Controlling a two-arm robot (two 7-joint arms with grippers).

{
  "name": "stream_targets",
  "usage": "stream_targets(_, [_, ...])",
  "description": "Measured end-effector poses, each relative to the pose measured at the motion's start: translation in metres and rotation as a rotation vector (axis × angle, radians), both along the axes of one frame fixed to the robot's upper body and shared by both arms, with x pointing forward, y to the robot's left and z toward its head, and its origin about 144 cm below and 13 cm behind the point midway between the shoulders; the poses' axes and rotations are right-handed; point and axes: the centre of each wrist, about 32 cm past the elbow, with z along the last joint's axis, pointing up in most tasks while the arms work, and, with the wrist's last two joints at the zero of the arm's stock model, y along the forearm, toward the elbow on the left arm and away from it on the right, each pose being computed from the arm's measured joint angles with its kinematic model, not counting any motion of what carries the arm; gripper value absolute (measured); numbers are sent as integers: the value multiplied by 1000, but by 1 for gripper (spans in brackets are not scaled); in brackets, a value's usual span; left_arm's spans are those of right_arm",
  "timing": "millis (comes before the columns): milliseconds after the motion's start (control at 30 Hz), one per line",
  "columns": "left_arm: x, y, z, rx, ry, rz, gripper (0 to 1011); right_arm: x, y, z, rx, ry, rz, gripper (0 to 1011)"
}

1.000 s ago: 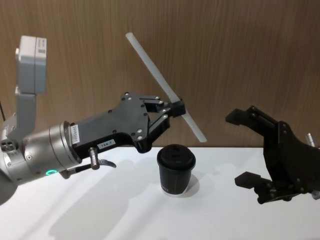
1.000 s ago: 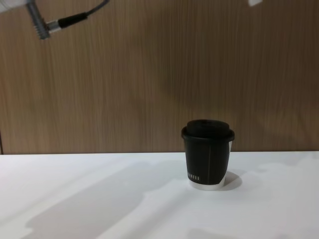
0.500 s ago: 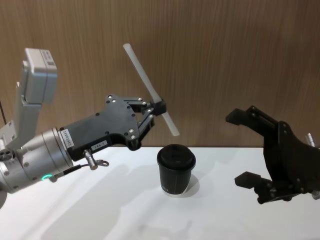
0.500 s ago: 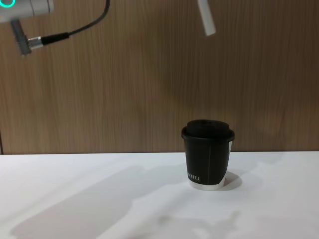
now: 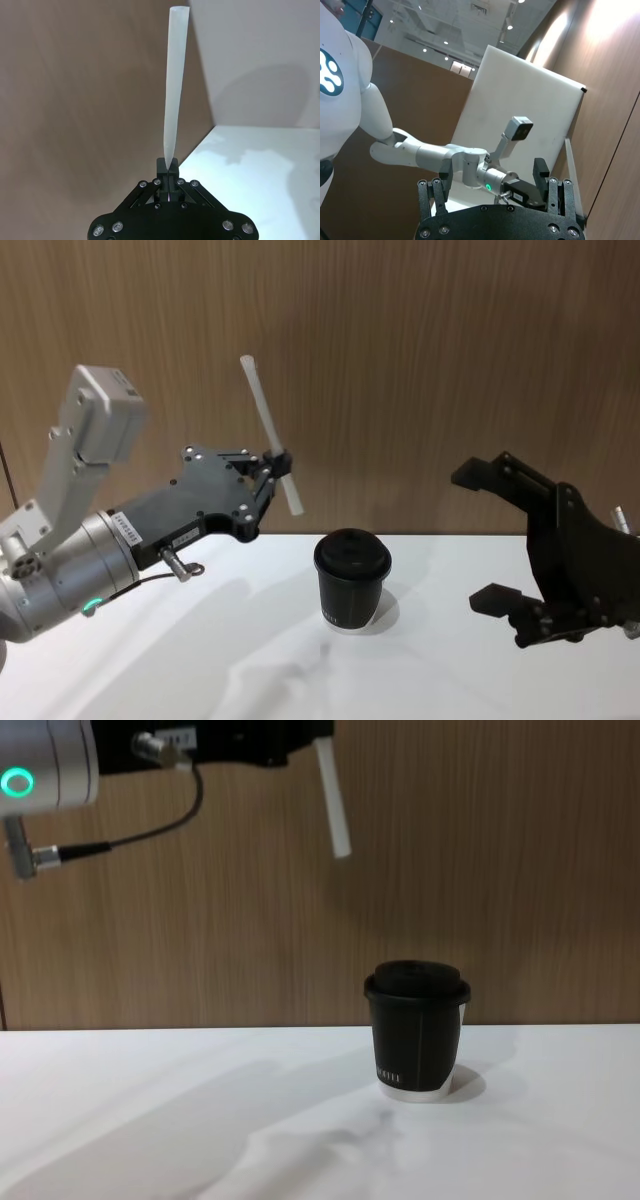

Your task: Pick up the straw with one hand, pass it to the other hand, and insert it into the cup.

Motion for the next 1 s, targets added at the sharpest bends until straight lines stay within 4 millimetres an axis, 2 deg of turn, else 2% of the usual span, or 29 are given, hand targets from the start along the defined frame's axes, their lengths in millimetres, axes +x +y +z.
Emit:
stream_targets(300, [9, -7, -14, 63, 70, 130, 10, 0, 0, 0, 0, 0, 0, 1001])
stream_targets(533, [19, -15, -20, 91, 103, 153, 11, 0, 0, 0, 0, 0, 0, 1001])
stream_targets(1000, [35, -33, -13, 96, 96, 104, 10, 0, 0, 0, 0, 0, 0, 1001])
